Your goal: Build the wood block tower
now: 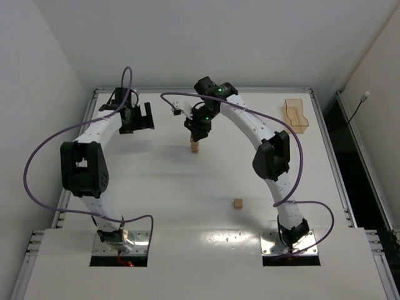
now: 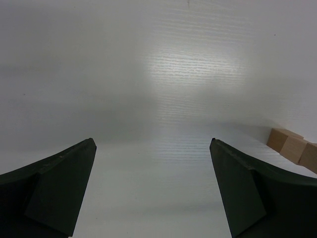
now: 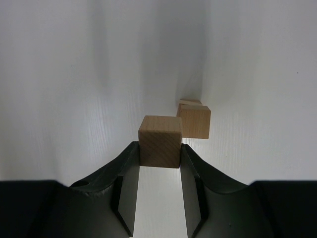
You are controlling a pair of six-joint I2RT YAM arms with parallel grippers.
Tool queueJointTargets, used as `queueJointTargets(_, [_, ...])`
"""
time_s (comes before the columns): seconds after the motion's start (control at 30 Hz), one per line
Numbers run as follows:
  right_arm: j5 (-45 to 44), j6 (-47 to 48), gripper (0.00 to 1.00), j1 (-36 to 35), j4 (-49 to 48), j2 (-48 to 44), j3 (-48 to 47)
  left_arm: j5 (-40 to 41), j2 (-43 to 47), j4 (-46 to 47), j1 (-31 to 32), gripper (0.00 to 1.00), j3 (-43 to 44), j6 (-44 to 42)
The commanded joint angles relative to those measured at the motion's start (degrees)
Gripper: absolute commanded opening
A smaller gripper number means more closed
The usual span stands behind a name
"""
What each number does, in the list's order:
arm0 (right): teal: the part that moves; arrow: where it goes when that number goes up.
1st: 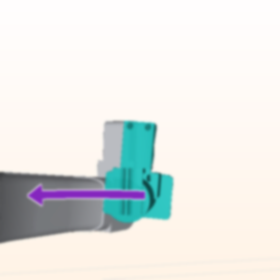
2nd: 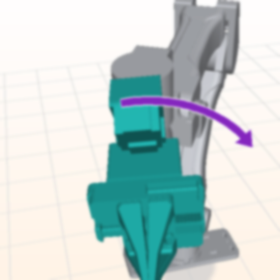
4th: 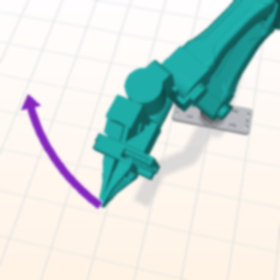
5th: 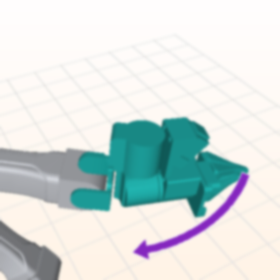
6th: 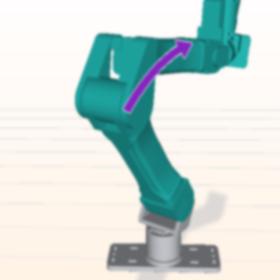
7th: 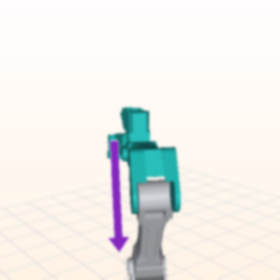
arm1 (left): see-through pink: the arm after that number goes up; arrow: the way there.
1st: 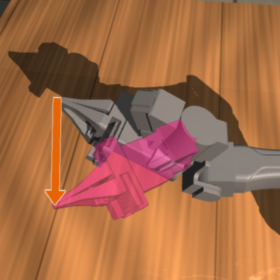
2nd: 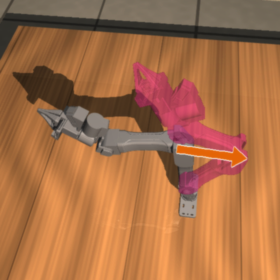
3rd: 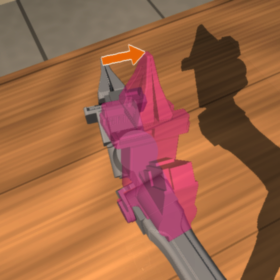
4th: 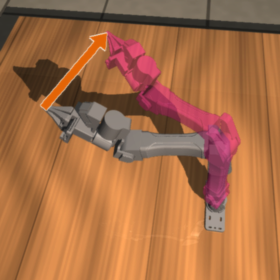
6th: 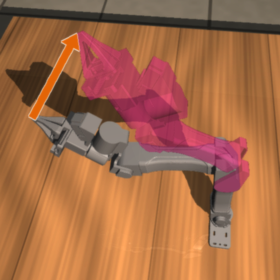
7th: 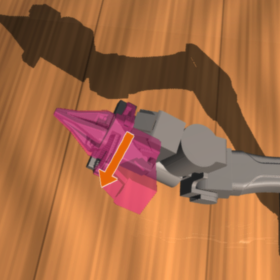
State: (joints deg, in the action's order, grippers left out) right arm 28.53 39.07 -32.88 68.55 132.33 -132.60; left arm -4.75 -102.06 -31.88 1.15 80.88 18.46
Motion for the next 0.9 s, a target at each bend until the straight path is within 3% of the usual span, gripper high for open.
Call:
queueJointTargets(0.0, [0.03,0.84,0.0,-0.95,-1.93,1.08,-2.76,-0.7,1.16,1.64,-0.44,1.0,-0.64,-0.44])
queueJointTargets(0.87, [-4.63,-0.4,0.0,-0.95,-4.66,4.95,-3.81,-0.7,1.69,2.17,-0.44,1.0,-1.16,-0.44])
